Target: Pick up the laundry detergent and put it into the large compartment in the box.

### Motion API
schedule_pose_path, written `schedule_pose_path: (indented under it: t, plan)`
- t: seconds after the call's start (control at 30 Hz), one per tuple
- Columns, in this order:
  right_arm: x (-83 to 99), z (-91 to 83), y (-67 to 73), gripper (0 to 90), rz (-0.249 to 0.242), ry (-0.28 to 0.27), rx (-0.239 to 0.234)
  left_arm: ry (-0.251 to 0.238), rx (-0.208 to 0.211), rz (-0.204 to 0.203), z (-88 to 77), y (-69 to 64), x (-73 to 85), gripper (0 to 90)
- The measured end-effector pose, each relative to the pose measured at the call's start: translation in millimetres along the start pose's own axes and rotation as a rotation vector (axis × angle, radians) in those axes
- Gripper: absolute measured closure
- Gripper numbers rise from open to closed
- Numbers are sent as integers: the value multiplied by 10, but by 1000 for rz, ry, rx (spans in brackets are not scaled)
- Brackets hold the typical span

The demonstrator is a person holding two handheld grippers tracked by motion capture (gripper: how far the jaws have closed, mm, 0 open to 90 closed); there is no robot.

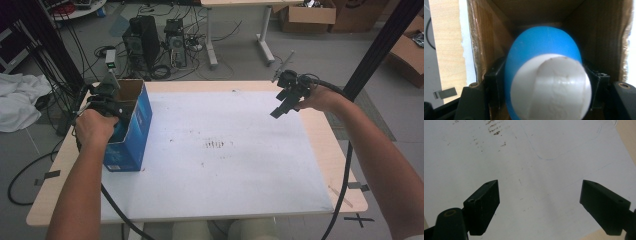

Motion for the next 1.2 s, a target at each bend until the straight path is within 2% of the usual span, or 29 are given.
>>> schedule_pose_path:
  t: [0.13, 0.37, 0.5, 0.63, 0.87, 1.2]
  plan:
    - [7, -6, 9, 162, 0, 2, -1, -40, 1, -7, -59, 11, 3, 358]
    - [11, -10, 28, 162, -3, 0, -2, -62, 14, -26, -149, 46, 13, 314]
    - [14, -15, 35, 162, -6, -3, -4, -61, 18, -23, -185, 51, 20, 302]
    - [21, -23, 47, 162, -4, -2, -7, -86, 15, -28, -243, 57, 17, 296]
    - [21, -44, 59, 161, -3, -4, 3, -96, 4, -24, -356, 80, 17, 283]
    - [28, -81, 89, 163, -7, -9, 5, -128, 16, -15, -568, 62, 22, 260]
Point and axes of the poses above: each handheld gripper's, and its own axes: z roughly forward along the jaws, x roughly out of its underside, y roughly to its left, the point moved 3 cm from there along z, roughly forward along the jaws, and after that the axes turned 1 degree about x, right-handed, at the moved point
